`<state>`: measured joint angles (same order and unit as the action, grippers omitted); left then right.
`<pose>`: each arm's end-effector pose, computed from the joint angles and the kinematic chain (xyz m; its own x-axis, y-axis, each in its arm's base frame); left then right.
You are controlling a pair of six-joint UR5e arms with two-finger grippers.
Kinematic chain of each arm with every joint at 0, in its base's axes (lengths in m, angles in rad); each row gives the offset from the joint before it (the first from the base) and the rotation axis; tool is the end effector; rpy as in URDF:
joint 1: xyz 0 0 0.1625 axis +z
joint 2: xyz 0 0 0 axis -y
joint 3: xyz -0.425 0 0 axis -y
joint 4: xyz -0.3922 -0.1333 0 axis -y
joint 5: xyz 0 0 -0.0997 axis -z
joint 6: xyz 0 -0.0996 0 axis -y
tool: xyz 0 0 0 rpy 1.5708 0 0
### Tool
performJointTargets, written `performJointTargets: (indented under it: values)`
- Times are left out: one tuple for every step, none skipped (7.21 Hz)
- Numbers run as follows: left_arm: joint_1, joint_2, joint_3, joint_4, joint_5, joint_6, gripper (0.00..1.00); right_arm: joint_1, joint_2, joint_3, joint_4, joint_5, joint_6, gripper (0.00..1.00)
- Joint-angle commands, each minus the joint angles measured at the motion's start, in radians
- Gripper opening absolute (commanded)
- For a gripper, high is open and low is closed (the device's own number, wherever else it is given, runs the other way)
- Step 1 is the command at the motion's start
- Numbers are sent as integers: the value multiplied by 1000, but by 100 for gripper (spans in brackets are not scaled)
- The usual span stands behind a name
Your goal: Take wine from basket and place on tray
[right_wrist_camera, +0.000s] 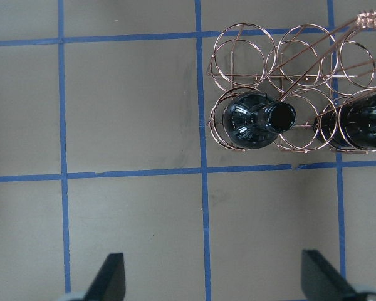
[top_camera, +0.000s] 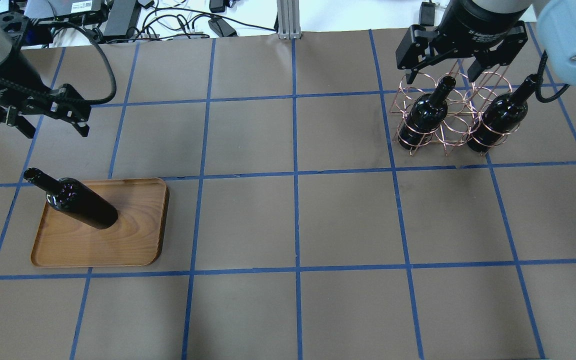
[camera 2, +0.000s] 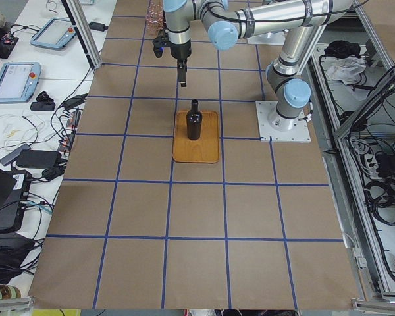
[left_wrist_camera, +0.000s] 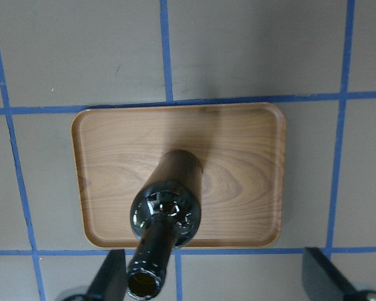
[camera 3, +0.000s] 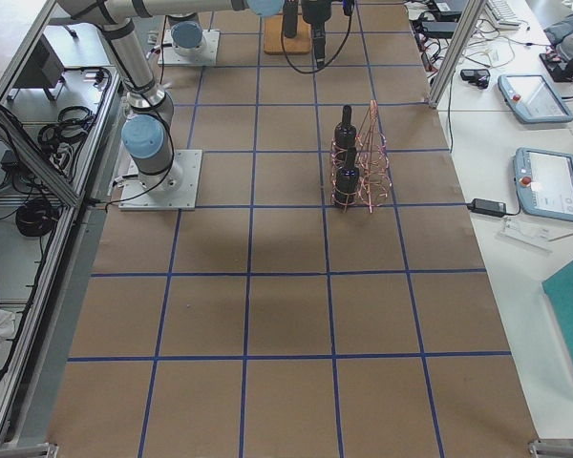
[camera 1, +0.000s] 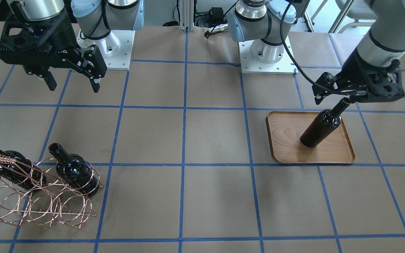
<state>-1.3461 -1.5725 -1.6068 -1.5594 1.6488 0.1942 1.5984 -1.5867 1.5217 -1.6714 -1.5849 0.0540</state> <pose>-0.0133 -0.5054 0.4708 -0.9971 -0.0279 -0.0714 -0.0309 0.9987 0.0408 0.1456 -0.4955 0.5311 -0.9996 0.0280 0.0050 0.0268 0.9859 -0.1654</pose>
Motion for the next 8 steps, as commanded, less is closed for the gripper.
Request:
performJointTargets:
  values:
    - [-129,28,2,13,0,-64,100,0,1,0,-1,-1,-2,100]
    - [-172,40,2,22,-33,-67,100,0,1,0,-1,0,-2,100]
    - [-197,46,1,19,-55,-65,100,0,1,0,-1,0,-2,100]
    - [-215,51,-1,12,-53,-65,100,0,1,0,-1,-1,-5,100]
    - [-222,57,-10,10,-52,-65,100,0,1,0,-1,-1,-6,100]
    - [-222,57,-10,10,-52,-65,100,0,1,0,-1,-1,-5,100]
    - [-222,55,-11,10,-53,-65,100,0,-1,0,-2,-1,-6,100]
    - [-222,54,-13,10,-53,-65,100,0,-1,0,-2,-1,-8,100]
